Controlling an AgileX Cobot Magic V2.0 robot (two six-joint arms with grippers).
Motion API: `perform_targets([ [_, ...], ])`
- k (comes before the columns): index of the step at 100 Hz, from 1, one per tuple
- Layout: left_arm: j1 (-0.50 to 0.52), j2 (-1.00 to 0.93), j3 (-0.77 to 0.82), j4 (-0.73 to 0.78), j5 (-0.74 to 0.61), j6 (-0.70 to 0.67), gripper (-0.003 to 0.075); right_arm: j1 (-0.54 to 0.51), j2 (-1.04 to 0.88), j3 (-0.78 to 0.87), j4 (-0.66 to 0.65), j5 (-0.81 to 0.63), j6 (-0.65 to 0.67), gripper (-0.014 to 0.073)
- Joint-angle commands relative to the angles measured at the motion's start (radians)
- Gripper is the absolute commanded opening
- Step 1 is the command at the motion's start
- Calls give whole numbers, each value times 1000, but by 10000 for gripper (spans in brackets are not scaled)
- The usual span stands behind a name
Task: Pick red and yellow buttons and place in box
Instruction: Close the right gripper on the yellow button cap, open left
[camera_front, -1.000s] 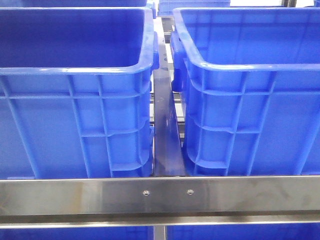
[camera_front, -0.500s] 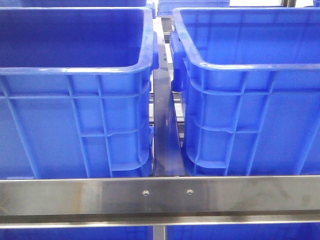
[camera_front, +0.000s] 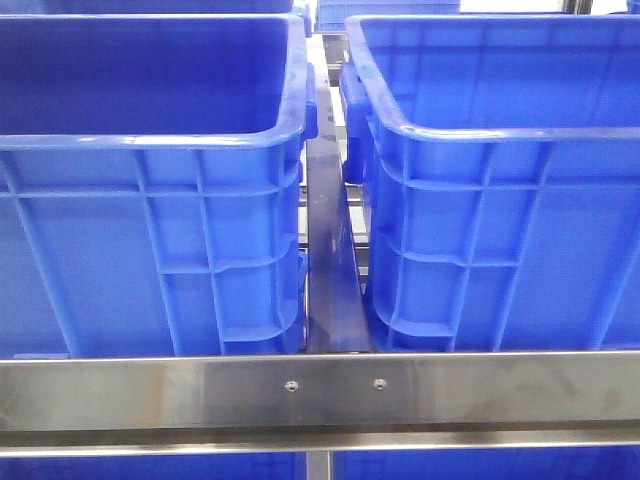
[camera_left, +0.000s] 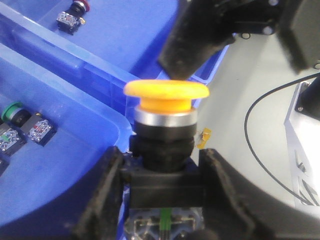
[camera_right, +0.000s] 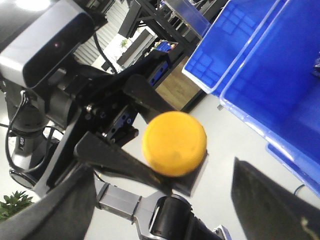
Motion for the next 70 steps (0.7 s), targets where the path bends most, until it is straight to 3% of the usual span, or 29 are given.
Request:
perform_targets([
  [1, -8, -9, -27, -40, -67, 0, -19, 27, 6, -60, 73, 22, 5, 581],
  [55, -8, -9, -27, -40, -52, 0, -19, 90, 119, -173, 73, -3, 17, 579],
  [62, -8, -9, -27, -40, -52, 0, -19, 90, 122, -173, 73, -4, 17, 543],
  [70, -8, -9, -27, -40, -52, 0, -19, 90, 123, -173, 73, -4, 17, 443],
])
